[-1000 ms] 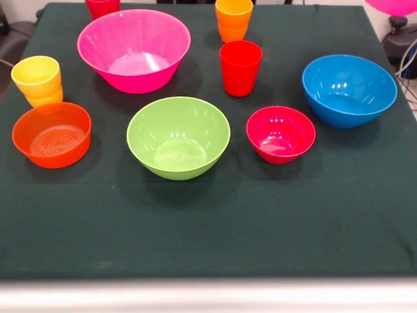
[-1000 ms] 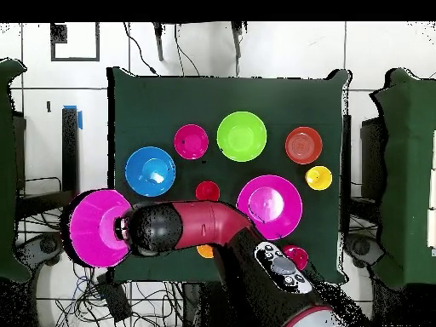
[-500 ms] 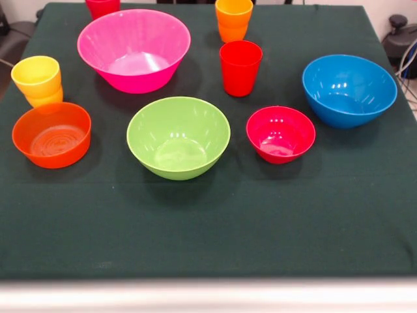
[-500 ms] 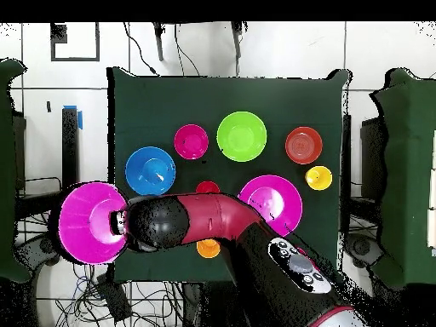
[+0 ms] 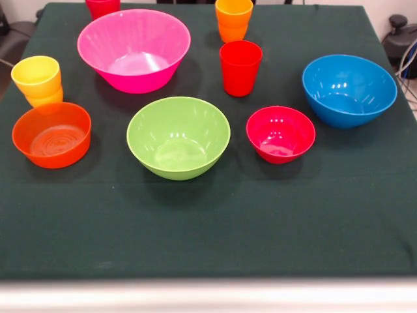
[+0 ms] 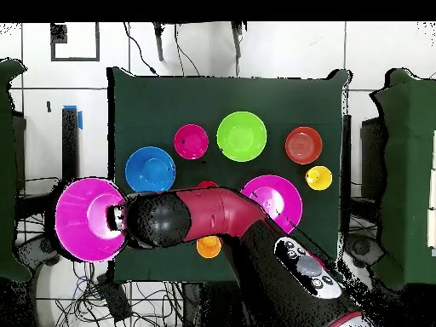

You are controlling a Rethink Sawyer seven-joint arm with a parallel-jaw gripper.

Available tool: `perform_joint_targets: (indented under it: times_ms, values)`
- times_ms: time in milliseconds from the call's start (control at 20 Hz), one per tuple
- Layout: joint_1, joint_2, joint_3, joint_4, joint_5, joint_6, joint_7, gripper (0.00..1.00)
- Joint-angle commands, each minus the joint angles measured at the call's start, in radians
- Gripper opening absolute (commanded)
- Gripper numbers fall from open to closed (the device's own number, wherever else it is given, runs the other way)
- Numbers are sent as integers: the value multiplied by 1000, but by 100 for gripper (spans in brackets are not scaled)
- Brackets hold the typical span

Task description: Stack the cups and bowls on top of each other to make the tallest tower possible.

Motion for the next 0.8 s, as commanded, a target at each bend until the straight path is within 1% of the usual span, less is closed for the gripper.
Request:
perform_joint_targets:
  times_ms: [50,200,400,600,800]
  values:
    - [21,18,13,-78,-39,147,-29,0]
    - [22,42,-20,-137,-74,191,-50,0]
    - [10,87,-33,-208,-132,225,-101,0]
    - [-5,111,-44,-255,-181,264,-123,0]
    - [-28,128,-32,-266,-208,263,-131,0]
